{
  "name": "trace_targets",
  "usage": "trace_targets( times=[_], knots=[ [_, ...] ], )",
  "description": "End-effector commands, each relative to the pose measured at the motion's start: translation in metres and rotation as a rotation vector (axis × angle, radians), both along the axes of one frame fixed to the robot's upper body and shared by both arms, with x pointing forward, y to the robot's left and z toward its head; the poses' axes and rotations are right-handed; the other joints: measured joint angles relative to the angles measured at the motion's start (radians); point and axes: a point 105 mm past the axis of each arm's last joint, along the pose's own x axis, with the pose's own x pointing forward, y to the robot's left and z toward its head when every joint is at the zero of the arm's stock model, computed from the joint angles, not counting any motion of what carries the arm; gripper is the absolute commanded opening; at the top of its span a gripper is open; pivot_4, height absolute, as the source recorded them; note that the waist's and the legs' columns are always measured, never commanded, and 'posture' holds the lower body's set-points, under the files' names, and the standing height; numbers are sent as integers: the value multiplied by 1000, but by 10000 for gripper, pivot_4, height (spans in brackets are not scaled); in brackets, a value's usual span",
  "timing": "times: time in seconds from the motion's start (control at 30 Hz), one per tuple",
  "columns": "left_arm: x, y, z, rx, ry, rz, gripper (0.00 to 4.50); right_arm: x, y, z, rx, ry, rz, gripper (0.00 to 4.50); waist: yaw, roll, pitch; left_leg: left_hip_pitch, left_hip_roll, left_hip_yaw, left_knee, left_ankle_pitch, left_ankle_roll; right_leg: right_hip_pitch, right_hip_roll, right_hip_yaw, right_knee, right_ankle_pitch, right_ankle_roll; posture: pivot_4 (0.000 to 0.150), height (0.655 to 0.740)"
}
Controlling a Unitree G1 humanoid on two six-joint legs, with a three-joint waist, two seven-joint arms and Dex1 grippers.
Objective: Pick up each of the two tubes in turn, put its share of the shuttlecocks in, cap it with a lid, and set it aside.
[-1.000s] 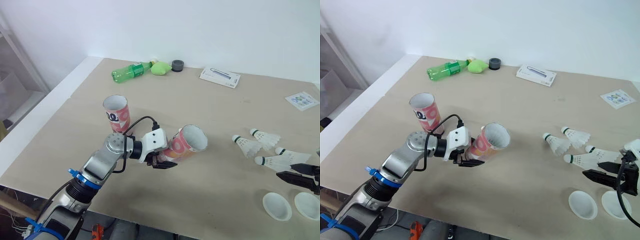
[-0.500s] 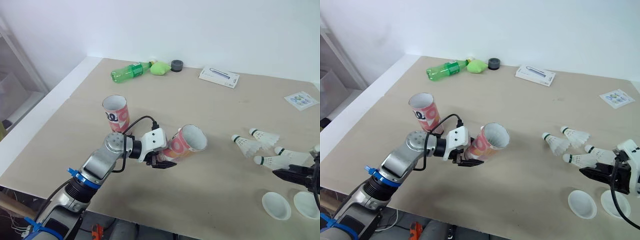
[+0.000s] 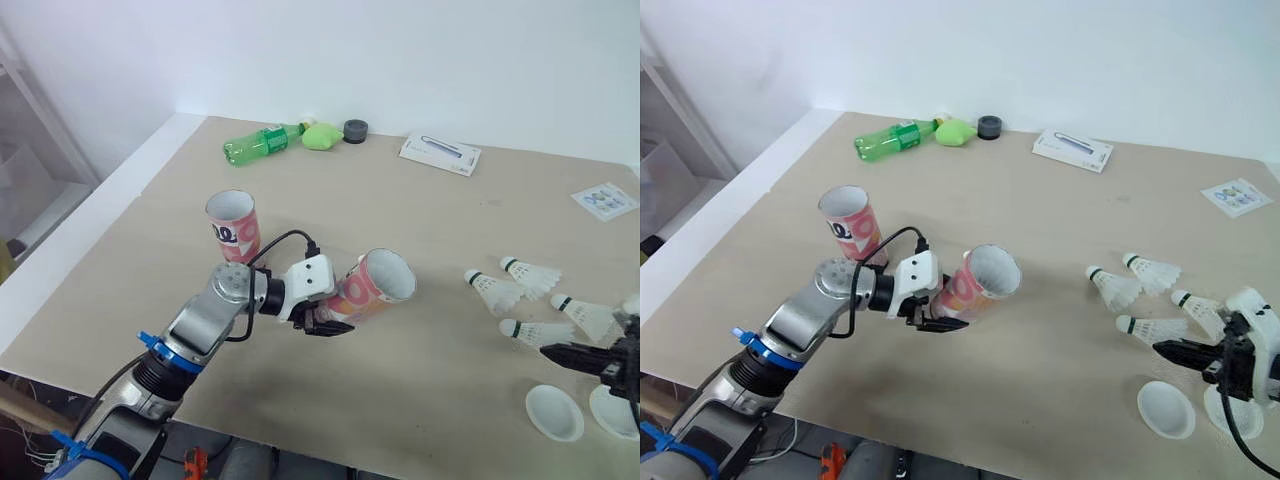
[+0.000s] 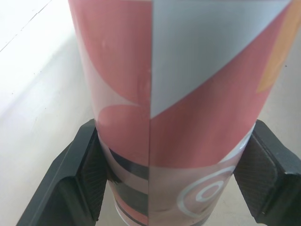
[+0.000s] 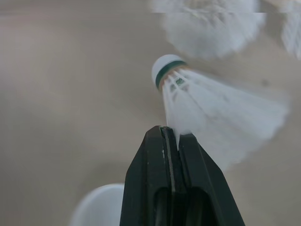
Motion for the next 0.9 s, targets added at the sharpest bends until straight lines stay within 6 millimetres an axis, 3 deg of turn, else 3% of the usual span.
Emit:
trace_targets(
  times=[0.03,0.1,0.2,0.3,0.43,0.67,0.9],
  knots=[
    [-1,-5,-9,20,23,-22,33091,-7,21,48,-91,-150,114,1365,0,0,0,0,0,0,0,0,0,0,0,0,0,0,1,1500,7294],
    [0,-5,-9,23,25,-34,33091,-3,42,85,-142,-279,201,1365,-2,0,1,0,1,1,1,1,0,0,0,0,0,0,1,1500,7294],
    [1,-8,-10,36,25,-66,33091,3,83,117,-177,-408,375,1365,-7,1,3,1,1,2,1,4,1,0,-1,0,0,0,1,1500,7294],
    [3,-11,-7,35,34,-87,33091,2,124,124,-190,-450,570,1365,-5,0,4,2,5,2,1,6,2,-2,-1,-5,0,1,-1,1500,7294],
    [7,-11,-6,56,40,-101,33091,6,155,127,-208,-491,724,1365,-4,-3,4,-1,6,5,1,7,2,-3,-5,-6,-1,3,-7,1500,7294],
    [10,-10,0,66,46,-110,33091,23,169,119,-274,-502,825,1365,-1,-4,5,-9,0,5,0,6,3,-6,-11,-6,-2,5,2,1500,7294],
    [10,-8,1,64,41,-96,33091,38,151,108,-363,-458,828,1365,-2,-4,5,-8,1,4,0,7,3,-6,-8,-7,-2,5,0,1500,7294]
  ],
)
